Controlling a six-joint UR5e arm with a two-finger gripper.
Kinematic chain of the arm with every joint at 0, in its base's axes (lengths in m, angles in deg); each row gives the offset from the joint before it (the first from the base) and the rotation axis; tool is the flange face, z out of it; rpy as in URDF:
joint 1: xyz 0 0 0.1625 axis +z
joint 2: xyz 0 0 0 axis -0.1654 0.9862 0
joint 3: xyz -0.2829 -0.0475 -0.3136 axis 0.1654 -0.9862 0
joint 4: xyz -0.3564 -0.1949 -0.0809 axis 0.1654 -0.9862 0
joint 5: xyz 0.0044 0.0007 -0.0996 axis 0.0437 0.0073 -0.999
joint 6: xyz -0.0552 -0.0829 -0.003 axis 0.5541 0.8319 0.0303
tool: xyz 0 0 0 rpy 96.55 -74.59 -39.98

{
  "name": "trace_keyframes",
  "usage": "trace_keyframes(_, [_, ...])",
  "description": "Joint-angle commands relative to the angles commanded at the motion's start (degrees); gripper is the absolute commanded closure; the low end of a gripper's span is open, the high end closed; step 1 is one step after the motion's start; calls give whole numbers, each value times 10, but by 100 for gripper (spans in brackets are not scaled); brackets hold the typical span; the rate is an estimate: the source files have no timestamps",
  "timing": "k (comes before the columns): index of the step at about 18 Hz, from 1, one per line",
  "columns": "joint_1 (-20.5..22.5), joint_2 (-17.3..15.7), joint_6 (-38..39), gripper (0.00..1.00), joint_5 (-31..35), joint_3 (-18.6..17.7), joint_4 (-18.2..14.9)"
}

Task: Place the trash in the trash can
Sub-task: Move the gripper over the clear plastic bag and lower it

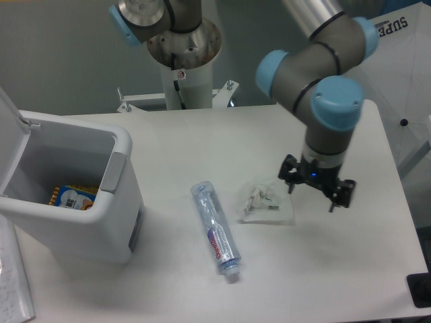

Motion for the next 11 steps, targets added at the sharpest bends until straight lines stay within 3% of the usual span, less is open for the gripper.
trace_keyframes(3, [-9,-8,-5,0,1,-42,-1])
trace_keyframes(4, [-20,-6,1,0,3,-45,-1])
trace_keyframes(5, [-40,19,23,0,3,-50,0])
trace_keyframes(11, [-47,52,21,0,2,-50,4])
